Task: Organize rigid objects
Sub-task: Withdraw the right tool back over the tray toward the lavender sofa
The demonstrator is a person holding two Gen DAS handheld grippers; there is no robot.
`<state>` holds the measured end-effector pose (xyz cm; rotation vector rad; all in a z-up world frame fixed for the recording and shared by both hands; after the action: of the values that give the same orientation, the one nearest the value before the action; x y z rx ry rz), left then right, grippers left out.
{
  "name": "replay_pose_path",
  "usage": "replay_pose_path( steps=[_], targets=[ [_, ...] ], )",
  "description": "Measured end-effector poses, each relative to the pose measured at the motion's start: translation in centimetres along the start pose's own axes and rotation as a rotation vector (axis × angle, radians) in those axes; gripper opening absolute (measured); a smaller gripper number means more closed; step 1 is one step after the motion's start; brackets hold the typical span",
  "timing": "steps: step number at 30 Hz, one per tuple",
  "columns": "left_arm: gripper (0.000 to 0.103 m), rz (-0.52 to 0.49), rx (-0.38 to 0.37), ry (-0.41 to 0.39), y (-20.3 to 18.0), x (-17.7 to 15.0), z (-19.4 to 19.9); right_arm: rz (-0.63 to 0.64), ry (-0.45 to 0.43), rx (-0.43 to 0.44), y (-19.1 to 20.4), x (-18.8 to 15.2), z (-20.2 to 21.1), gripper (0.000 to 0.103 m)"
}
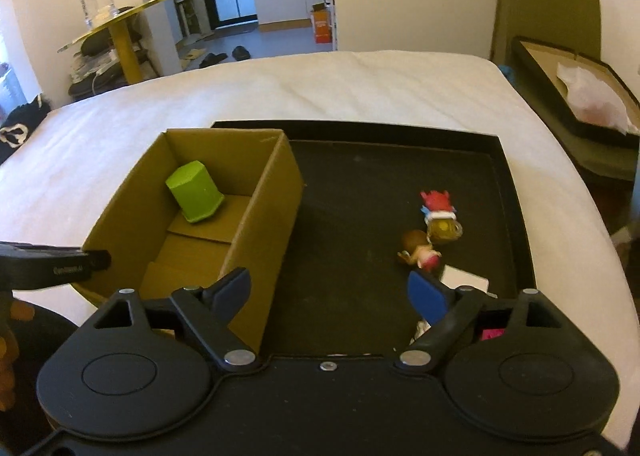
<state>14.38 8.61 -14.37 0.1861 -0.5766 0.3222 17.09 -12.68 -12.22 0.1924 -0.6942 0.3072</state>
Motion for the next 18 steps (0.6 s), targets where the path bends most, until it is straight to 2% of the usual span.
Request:
replay_pose_path(
  steps=[2, 4, 14, 18],
  targets=[
    [0.046, -0.004, 0.008, -0.008, 0.0, 0.0, 0.2, -0.016, -0.001, -0.004, -0.6, -0.5, 0.0, 0.090],
    [0.050, -0.011, 0.020, -0.017, -0.2, 0.0, 0.4, -0.030, 0.004, -0.008, -1.2, -0.8, 0.0, 0.090],
    [0.070, -0.022, 0.052, -0.036, -0.5, 0.1, 0.7, -0.115, 0.004, -0.075, -4.8, -3.1, -0.7, 0.092],
    [0.073, -0.036, 0.076, -0.039, -0.8, 0.2, 0.8, -0.167, 0.008, -0.093, -6.6, -3.7, -1.4, 0.090]
  ],
)
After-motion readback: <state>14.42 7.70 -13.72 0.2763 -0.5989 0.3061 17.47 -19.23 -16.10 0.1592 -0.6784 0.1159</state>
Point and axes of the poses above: each gripper's, at about its wrist camera, not at the fingertips, and z roughly against the way its jaws point, y to its left, x to its top, the point moved 2 cm from there along -z, roughly the way its jaws point, and after that the axes turned 1 degree about y, right-handed, at the moved point
